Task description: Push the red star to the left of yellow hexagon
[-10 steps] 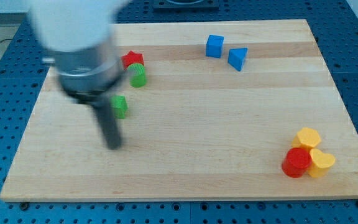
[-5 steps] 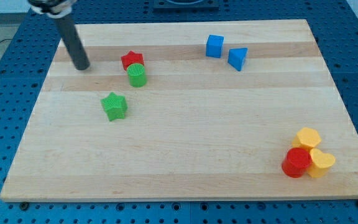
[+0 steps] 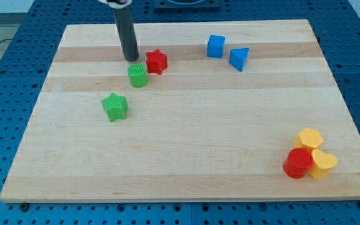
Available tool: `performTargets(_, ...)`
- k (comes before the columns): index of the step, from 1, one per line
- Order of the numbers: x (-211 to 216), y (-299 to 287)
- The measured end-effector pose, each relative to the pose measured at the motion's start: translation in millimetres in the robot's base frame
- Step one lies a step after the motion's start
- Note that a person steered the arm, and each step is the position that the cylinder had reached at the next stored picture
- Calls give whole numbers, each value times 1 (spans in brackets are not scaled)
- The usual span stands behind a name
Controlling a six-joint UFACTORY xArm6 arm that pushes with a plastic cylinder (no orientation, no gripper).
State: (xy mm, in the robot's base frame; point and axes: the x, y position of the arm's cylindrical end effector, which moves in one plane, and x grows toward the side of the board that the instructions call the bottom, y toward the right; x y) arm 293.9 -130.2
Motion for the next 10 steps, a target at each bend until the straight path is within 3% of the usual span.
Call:
performTargets(1, -25, 5)
performTargets(2, -12, 28)
performTargets(3, 28, 40)
performTargets(5, 38, 41)
performTargets(7, 86, 78)
performTargets(10, 99, 82)
